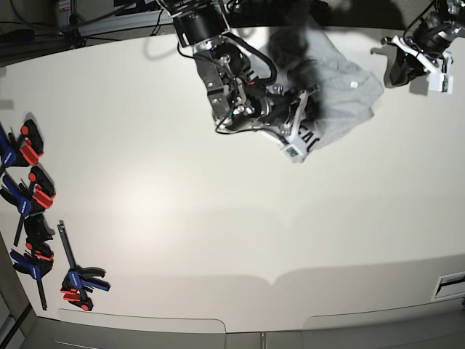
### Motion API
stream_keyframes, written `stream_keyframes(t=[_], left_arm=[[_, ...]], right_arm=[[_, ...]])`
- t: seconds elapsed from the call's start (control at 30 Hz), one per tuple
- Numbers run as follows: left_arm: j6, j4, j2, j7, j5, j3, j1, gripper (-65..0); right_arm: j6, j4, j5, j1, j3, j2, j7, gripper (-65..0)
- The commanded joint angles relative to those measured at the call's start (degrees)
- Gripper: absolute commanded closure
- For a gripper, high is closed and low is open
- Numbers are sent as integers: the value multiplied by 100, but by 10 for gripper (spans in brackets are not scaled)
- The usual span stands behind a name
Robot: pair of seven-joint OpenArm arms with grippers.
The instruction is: Fold the T-shirt properly
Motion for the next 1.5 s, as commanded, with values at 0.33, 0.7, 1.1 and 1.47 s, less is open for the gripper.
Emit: stream_keyframes(t=[0.33, 0.7, 1.1, 1.47], left_arm=[[-520, 96, -66, 151, -732, 131, 0, 0], [-544, 101, -57, 144, -664, 1305, -319, 0], [-538, 101, 138, 389, -365, 1316, -837, 0], [-538, 98, 138, 621, -367, 1316, -824, 0]], right_arm=[[-417, 52, 525, -133, 2070, 54, 26, 0], [514, 426, 2855, -133, 3674, 54, 116, 0], [776, 3084, 1862, -376, 2352, 54, -494, 0], [-1316, 4162, -1113, -2037, 2059, 54, 671, 0]])
